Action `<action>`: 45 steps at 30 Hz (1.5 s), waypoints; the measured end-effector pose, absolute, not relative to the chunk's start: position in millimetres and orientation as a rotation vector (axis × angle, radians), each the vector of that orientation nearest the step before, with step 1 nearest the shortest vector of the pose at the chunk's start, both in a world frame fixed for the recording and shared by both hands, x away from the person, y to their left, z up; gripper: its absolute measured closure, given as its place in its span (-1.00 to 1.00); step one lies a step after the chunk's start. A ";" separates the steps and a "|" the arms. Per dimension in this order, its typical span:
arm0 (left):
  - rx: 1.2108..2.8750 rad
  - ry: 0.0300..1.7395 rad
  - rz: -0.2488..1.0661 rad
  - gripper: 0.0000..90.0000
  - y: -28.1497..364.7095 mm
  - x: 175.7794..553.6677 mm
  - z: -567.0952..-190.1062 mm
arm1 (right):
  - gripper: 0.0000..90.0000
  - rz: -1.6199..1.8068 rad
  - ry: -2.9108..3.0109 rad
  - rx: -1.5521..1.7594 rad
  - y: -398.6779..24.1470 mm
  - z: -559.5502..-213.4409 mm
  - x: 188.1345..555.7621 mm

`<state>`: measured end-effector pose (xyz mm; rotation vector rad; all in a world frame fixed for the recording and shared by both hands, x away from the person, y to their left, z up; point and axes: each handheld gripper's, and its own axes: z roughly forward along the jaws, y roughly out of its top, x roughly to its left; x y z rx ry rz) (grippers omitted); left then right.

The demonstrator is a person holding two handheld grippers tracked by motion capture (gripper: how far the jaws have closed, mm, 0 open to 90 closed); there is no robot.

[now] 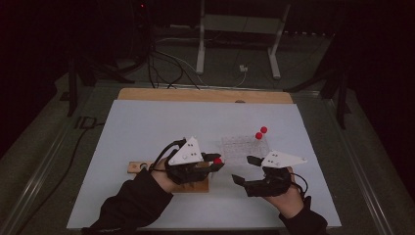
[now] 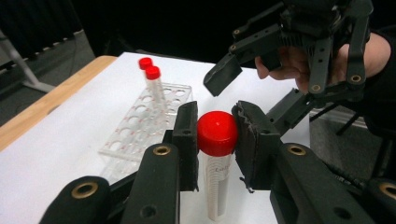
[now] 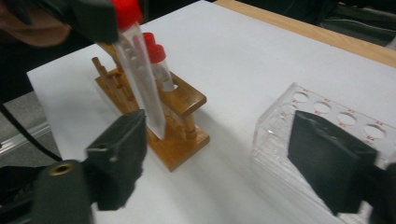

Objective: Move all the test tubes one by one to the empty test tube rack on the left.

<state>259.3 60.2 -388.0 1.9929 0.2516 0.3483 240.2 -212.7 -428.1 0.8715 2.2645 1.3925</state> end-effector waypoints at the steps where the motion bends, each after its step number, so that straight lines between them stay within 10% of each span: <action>1: 1.991 0.256 0.357 0.60 62.8 258.8 -386.4 | -0.65 1.398 2.267 0.873 -212.9 -428.1 240.4; 11: 1.945 0.312 0.437 0.60 100.8 259.9 -368.7 | -0.99 1.411 2.275 0.867 -215.6 -428.9 242.1; 45: 1.901 0.538 0.483 0.60 164.7 277.9 -420.0 | -1.00 1.415 2.245 0.883 -222.4 -430.7 244.4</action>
